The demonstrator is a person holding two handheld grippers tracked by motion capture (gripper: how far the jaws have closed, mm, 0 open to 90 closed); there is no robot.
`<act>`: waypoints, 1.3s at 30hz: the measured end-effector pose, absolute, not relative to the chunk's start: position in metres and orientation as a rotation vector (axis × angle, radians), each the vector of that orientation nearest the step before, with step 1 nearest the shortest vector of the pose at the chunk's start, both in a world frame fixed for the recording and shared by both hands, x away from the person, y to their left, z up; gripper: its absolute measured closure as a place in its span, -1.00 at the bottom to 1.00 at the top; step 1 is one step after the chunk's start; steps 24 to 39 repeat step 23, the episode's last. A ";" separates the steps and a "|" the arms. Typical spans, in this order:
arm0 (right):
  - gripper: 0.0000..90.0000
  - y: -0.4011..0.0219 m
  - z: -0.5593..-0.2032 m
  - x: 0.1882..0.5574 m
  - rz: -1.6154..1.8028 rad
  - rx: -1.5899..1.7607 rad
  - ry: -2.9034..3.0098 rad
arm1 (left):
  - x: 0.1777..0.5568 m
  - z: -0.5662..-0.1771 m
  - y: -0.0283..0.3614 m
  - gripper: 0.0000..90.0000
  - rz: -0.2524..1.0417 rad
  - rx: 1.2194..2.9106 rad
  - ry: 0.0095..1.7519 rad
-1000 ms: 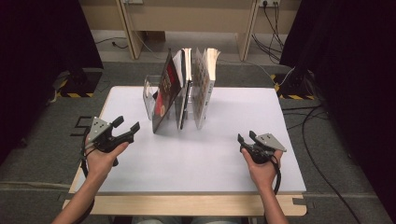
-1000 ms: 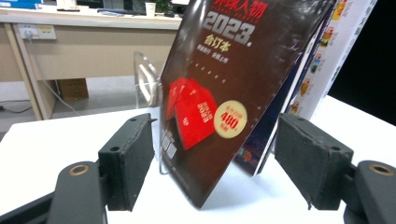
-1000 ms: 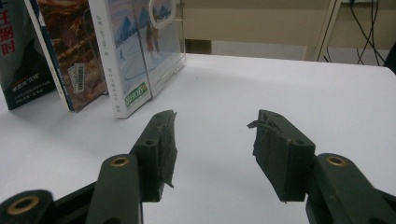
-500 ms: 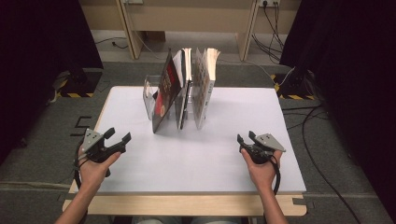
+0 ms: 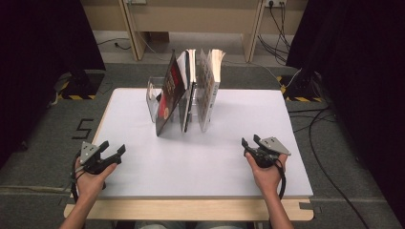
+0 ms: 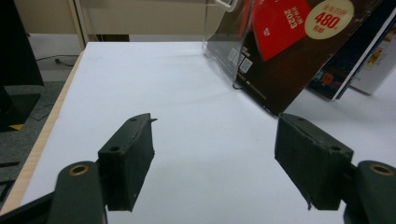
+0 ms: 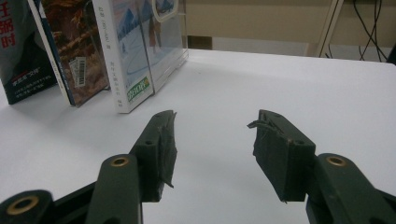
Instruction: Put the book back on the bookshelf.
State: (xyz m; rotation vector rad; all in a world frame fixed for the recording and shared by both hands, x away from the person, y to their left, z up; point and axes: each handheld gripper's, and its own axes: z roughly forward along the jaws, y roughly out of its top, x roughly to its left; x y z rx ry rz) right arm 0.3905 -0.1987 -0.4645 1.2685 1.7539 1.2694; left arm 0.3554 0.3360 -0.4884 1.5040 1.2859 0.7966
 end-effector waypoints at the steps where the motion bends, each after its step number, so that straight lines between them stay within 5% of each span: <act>1: 0.06 -0.199 -0.465 0.391 1.270 1.268 1.753 | 0.354 -0.491 0.337 -0.39 0.794 1.503 1.291; 39: 0.05 -0.199 -0.470 0.392 1.257 1.280 1.774 | 0.345 -0.499 0.349 -0.42 0.769 1.454 1.331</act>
